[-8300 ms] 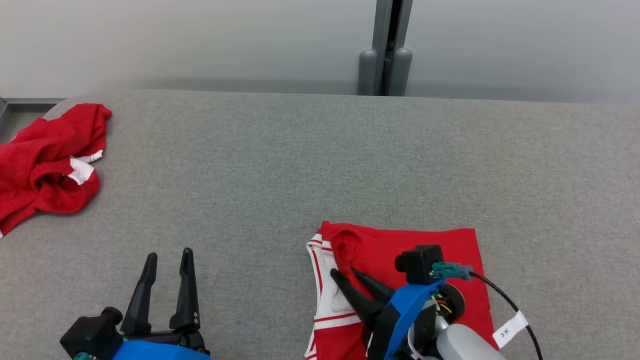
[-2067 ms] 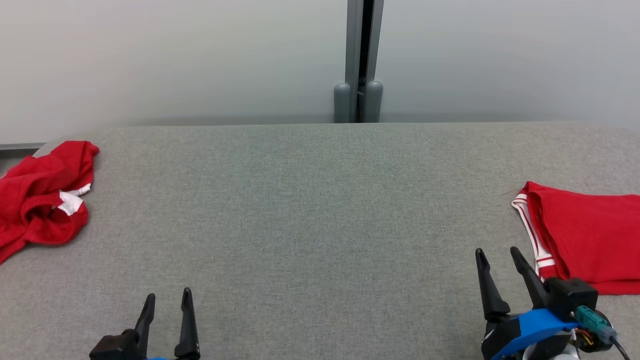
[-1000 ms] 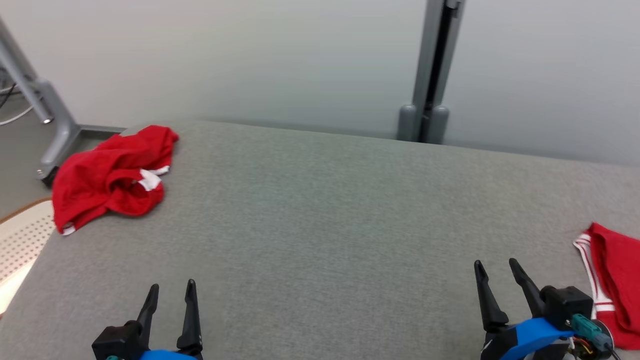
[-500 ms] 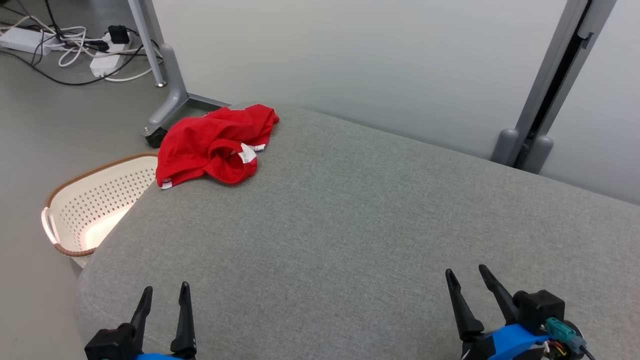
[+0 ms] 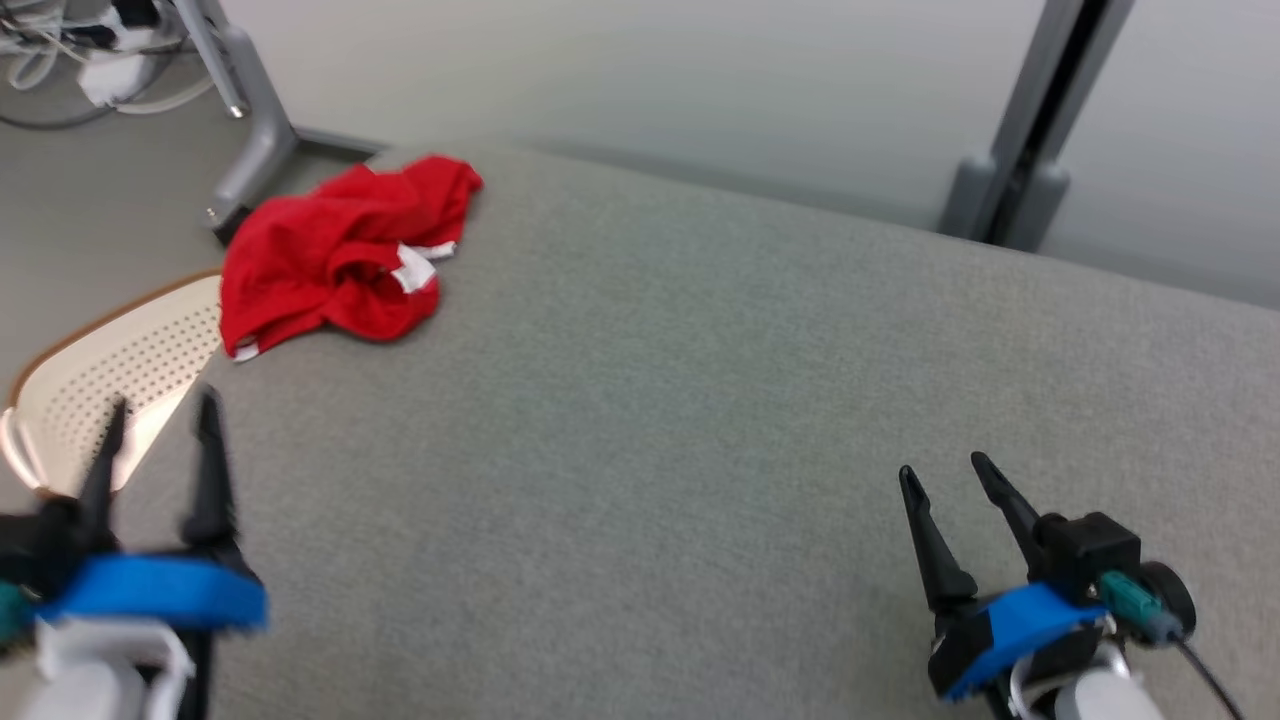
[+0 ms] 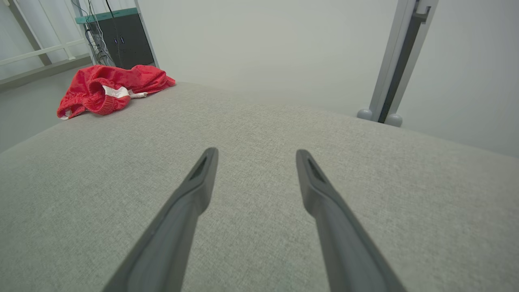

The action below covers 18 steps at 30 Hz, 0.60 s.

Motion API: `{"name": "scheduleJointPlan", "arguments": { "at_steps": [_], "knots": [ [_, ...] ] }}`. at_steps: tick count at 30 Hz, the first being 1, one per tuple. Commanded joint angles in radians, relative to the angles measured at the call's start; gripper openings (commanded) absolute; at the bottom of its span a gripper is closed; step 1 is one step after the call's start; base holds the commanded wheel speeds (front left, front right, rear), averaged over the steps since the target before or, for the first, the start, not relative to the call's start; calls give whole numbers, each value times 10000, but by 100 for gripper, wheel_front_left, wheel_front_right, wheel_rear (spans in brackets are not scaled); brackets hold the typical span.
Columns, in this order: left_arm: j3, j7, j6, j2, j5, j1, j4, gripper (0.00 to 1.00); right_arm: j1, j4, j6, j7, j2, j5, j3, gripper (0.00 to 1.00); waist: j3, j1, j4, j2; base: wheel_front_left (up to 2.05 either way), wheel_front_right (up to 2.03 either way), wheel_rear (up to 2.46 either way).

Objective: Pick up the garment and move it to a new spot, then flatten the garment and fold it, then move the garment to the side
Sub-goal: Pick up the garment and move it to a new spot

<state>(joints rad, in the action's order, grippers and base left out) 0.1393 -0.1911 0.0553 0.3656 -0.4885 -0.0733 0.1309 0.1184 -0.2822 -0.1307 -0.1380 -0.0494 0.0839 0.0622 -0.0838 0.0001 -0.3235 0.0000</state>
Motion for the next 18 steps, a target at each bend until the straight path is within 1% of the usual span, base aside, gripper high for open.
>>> {"name": "scheduleJointPlan", "arguments": {
  "at_steps": [1,4,6,8,12,15,18],
  "knots": [
    [-337,234,-60,328,-169,-775,-265,100,268,278,-1,158,-21,-265,-67,100,-341,-1,135,0,0,0,0],
    [-778,800,-146,911,-394,-2049,-262,100,588,740,-1,445,-23,-581,-140,100,-920,-1,424,0,0,0,0],
    [-904,1199,-210,1115,-606,-2907,-22,100,824,1022,-1,604,-21,-762,-169,100,-1294,-1,615,0,0,0,0],
    [-985,1633,-312,1153,-912,-3717,417,100,1020,1290,-1,765,-23,-903,-150,100,-1684,-1,813,0,0,0,0],
    [-762,2619,-659,1319,-1306,-5125,1898,100,1526,1794,-1,1119,-21,-1322,82,100,-2469,-1,1201,0,0,0,0],
    [-632,3031,-768,1252,-1426,-5560,2559,100,1746,2027,-1,1279,-23,-1568,178,100,-2826,-1,1367,0,0,0,0],
    [-392,3550,-1043,1183,-1608,-6069,3451,100,2074,2346,-1,1463,-24,-1849,205,100,-3345,-1,1575,0,0,0,0]
  ]
}}
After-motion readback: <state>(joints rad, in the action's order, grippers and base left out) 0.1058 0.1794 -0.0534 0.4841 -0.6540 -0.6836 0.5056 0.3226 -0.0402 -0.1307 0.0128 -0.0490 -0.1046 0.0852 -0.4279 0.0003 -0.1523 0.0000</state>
